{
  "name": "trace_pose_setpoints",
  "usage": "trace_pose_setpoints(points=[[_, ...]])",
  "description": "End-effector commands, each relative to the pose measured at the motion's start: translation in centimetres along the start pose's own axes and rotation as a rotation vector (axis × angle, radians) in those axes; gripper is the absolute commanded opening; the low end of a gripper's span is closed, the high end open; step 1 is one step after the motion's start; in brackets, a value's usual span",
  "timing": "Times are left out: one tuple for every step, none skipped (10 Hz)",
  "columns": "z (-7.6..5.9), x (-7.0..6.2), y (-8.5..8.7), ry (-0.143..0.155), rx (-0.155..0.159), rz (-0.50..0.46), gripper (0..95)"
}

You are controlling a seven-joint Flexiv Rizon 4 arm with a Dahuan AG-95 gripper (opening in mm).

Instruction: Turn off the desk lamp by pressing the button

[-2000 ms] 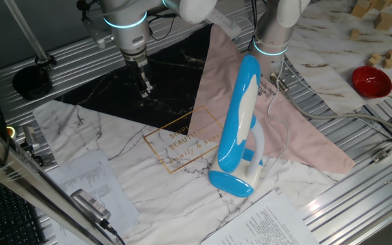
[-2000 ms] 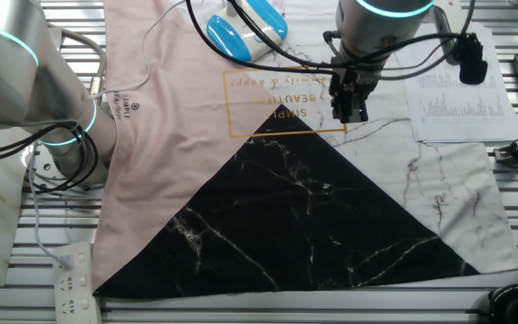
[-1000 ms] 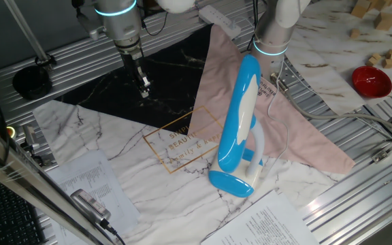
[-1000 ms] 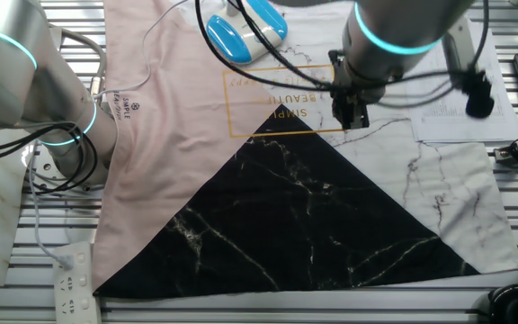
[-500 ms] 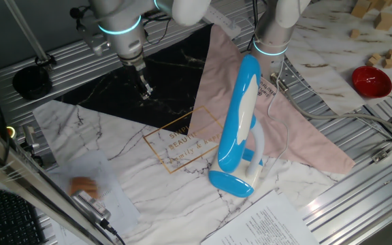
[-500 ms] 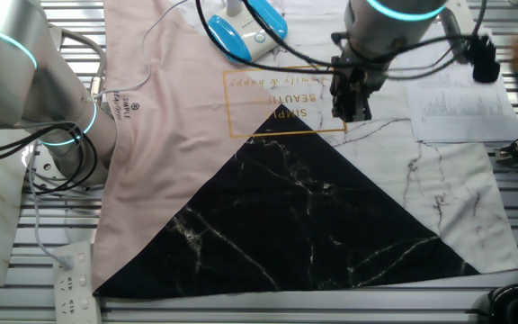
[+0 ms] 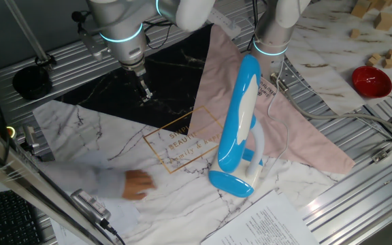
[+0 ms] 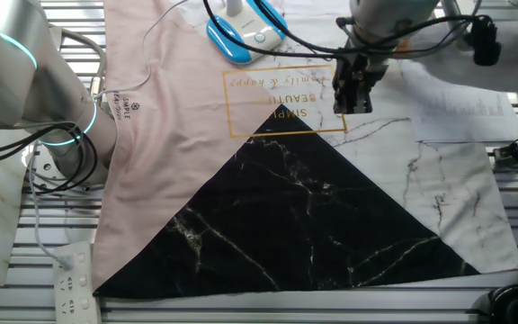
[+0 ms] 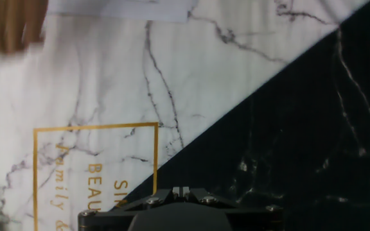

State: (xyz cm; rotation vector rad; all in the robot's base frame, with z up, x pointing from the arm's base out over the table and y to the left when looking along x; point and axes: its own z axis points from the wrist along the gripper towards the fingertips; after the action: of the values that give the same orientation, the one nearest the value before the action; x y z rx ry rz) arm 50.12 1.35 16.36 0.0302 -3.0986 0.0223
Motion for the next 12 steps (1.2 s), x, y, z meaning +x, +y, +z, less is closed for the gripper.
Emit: trace_pose_setpoints(points=[[0.19, 0.21, 0.20, -0.061, -0.002, 0.089, 0.0], [0.22, 0.19, 0.28, -0.065, 0.023, 0.125, 0.0], [0.22, 0.18, 0.28, -0.066, 0.028, 0.159, 0.0], [0.23, 0.17, 0.33, -0.069, 0.046, 0.179, 0.0], [0.24, 0.16, 0.35, -0.071, 0.067, 0.191, 0.0], [0.27, 0.14, 0.42, -0.078, 0.093, 0.215, 0.0], [0.28, 0.13, 0.45, -0.100, 0.103, 0.255, 0.0], [0.28, 0.13, 0.45, -0.112, 0.105, 0.275, 0.0], [0.28, 0.13, 0.45, -0.115, 0.104, 0.276, 0.0], [0.27, 0.13, 0.45, -0.128, 0.096, 0.275, 0.0], [0.23, 0.16, 0.38, -0.151, 0.081, 0.274, 0.0], [0.18, 0.17, 0.39, -0.150, 0.078, 0.256, 0.0]])
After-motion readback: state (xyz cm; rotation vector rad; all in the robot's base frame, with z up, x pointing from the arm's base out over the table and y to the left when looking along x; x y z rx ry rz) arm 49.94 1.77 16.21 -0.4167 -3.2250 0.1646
